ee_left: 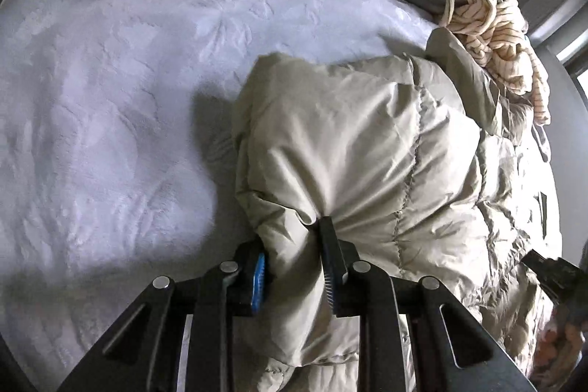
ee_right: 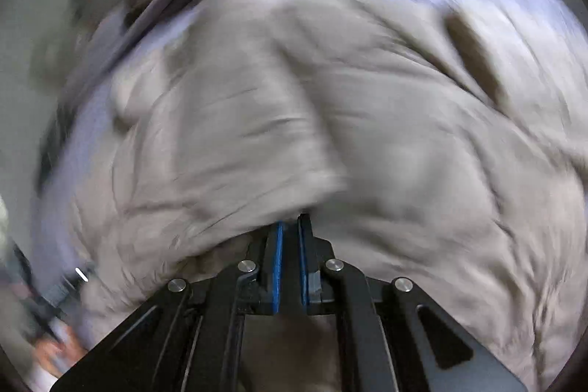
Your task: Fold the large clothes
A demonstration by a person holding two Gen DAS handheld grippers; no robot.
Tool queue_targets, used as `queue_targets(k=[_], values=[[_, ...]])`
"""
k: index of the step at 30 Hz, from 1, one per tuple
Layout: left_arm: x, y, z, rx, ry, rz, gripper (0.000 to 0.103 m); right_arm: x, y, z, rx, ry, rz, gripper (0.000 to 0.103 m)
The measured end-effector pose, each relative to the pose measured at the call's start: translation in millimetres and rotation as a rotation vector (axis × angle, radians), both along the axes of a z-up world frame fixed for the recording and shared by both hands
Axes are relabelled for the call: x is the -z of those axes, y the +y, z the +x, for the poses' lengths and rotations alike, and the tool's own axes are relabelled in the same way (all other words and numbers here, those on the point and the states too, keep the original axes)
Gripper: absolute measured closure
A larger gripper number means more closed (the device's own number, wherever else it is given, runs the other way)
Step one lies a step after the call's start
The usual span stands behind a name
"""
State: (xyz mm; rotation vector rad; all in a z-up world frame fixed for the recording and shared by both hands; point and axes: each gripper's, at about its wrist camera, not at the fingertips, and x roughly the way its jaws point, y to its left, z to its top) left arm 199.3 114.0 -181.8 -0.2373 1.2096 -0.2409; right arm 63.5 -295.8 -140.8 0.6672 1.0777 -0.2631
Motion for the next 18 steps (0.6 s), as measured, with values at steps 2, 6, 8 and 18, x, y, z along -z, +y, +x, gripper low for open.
queue_targets(k=[2, 6, 8, 18], values=[[-15, -1, -3, -0.005, -0.029, 0.043, 0.076, -8, -20, -13, 0.061, -0.011, 0.017, 0.094], [-49, 5, -9, -0.028, -0.16, 0.056, 0.076, -40, -34, -17, 0.018, -0.115, 0.011, 0.083], [-59, 4, -2, -0.027, -0.191, 0.062, 0.076, -40, -32, -5, -0.033, -0.101, 0.05, 0.033], [-39, -30, 30, 0.014, -0.172, 0.136, 0.076, 29, -30, 10, 0.175, -0.022, 0.567, 0.096]])
